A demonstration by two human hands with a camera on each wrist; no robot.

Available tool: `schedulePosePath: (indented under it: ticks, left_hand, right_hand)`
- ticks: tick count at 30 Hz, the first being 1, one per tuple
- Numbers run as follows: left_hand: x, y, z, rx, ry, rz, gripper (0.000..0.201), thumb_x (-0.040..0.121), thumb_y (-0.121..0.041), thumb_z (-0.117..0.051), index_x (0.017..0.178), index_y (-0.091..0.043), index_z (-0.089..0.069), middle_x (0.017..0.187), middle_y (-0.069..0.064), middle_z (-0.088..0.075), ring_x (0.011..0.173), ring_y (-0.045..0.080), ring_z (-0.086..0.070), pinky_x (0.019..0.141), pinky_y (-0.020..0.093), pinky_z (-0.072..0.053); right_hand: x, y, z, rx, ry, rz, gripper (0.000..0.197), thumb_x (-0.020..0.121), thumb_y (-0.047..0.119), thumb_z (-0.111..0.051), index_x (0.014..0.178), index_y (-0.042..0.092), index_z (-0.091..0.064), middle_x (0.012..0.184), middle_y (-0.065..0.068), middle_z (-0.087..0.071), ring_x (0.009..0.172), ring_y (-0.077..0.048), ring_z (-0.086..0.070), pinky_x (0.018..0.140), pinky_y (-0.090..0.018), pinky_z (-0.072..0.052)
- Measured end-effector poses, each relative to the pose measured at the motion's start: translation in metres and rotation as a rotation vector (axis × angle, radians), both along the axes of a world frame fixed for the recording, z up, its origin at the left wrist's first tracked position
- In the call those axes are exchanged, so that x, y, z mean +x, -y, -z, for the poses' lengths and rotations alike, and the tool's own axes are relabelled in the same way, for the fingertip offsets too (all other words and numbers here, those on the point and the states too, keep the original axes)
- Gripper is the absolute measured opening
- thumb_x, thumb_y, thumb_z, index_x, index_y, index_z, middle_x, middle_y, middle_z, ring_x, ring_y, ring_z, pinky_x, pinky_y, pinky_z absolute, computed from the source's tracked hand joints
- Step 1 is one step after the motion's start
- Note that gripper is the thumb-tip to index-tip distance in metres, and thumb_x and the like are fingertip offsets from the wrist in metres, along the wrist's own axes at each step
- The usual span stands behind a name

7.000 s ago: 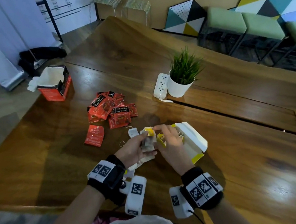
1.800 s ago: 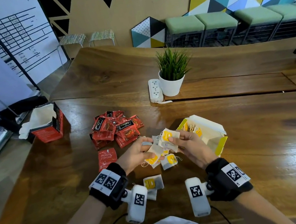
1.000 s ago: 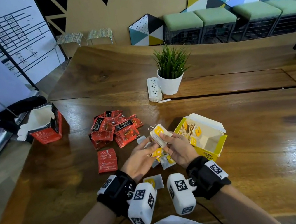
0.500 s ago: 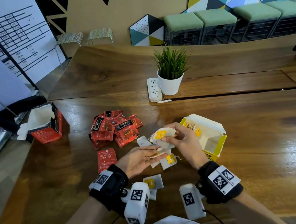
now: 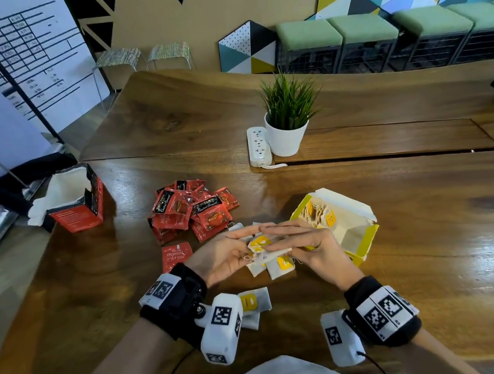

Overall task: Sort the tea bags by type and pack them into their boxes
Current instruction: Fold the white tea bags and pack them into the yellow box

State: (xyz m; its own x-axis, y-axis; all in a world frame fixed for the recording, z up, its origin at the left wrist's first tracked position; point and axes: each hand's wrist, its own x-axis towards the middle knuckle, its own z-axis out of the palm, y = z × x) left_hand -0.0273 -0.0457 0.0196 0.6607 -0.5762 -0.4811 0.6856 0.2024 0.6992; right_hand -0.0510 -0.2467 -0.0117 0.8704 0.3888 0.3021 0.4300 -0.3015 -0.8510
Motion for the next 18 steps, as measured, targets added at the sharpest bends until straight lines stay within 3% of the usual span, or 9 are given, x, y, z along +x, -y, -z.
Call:
schedulePosePath:
  ticks: [3, 6, 9, 11, 13, 16, 18]
  left_hand:
    - [0.003, -0.003, -0.003, 0.045, 0.064, 0.003, 0.045, 0.091, 0.014, -0.025, 0.124, 0.0, -0.051, 0.114, 0.015, -0.063, 0.1, 0.02, -0.063, 0.081, 0.023, -0.056]
    - [0.005, -0.003, -0.005, 0.097, 0.085, -0.018, 0.043, 0.089, 0.016, -0.024, 0.112, 0.001, -0.057, 0.11, 0.013, -0.063, 0.098, 0.02, -0.063, 0.078, 0.023, -0.057]
    - [0.004, 0.0, -0.005, 0.128, 0.085, -0.016, 0.037, 0.09, 0.013, -0.026, 0.107, 0.002, -0.056, 0.109, 0.018, -0.062, 0.1, 0.024, -0.061, 0.08, 0.025, -0.057]
    - [0.003, 0.004, -0.004, 0.165, 0.072, -0.007, 0.03, 0.094, 0.003, -0.032, 0.115, 0.003, -0.053, 0.118, 0.023, -0.058, 0.106, 0.027, -0.057, 0.087, 0.029, -0.052]
    - [0.003, 0.008, -0.003, 0.184, 0.055, -0.001, 0.03, 0.096, -0.01, -0.037, 0.121, 0.0, -0.053, 0.123, 0.023, -0.056, 0.108, 0.027, -0.056, 0.092, 0.032, -0.049]
    - [0.002, 0.013, -0.003, 0.16, 0.057, 0.012, 0.031, 0.097, -0.026, -0.042, 0.116, -0.006, -0.058, 0.116, 0.017, -0.063, 0.106, 0.025, -0.061, 0.091, 0.032, -0.05]
    - [0.001, 0.015, -0.003, 0.159, 0.07, -0.011, 0.028, 0.096, -0.022, -0.046, 0.115, -0.006, -0.059, 0.111, 0.014, -0.066, 0.103, 0.022, -0.062, 0.089, 0.03, -0.052]
  right_hand:
    - [-0.001, -0.003, -0.006, 0.063, -0.022, -0.013, 0.024, 0.084, 0.023, -0.059, 0.101, 0.013, -0.073, 0.123, 0.003, -0.063, 0.117, -0.012, -0.051, 0.098, -0.021, -0.038]
    - [-0.002, -0.007, -0.016, 0.152, -0.081, 0.046, 0.017, 0.084, 0.011, -0.065, 0.097, 0.012, -0.074, 0.112, 0.002, -0.068, 0.113, -0.016, -0.055, 0.097, -0.026, -0.043]
    - [0.001, -0.009, -0.026, 0.248, -0.242, 0.149, 0.016, 0.083, 0.011, -0.065, 0.093, 0.022, -0.073, 0.095, 0.001, -0.071, 0.093, -0.018, -0.062, 0.081, -0.028, -0.05]
    - [0.007, -0.008, -0.031, 0.183, -0.321, 0.167, 0.017, 0.083, 0.014, -0.066, 0.095, 0.026, -0.069, 0.09, -0.007, -0.07, 0.085, -0.024, -0.063, 0.076, -0.032, -0.051]
    - [0.013, -0.008, -0.031, 0.083, -0.374, 0.156, 0.019, 0.082, 0.014, -0.068, 0.099, 0.023, -0.064, 0.083, -0.01, -0.068, 0.077, -0.019, -0.062, 0.069, -0.028, -0.053]
    - [0.019, -0.01, -0.028, -0.053, -0.378, 0.229, 0.026, 0.077, 0.013, -0.073, 0.098, 0.022, -0.059, 0.078, 0.001, -0.059, 0.075, -0.015, -0.059, 0.067, -0.031, -0.055]
    - [0.021, -0.012, -0.025, -0.161, -0.348, 0.31, 0.027, 0.076, 0.014, -0.075, 0.095, 0.02, -0.057, 0.076, 0.006, -0.054, 0.072, -0.014, -0.057, 0.069, -0.036, -0.055]
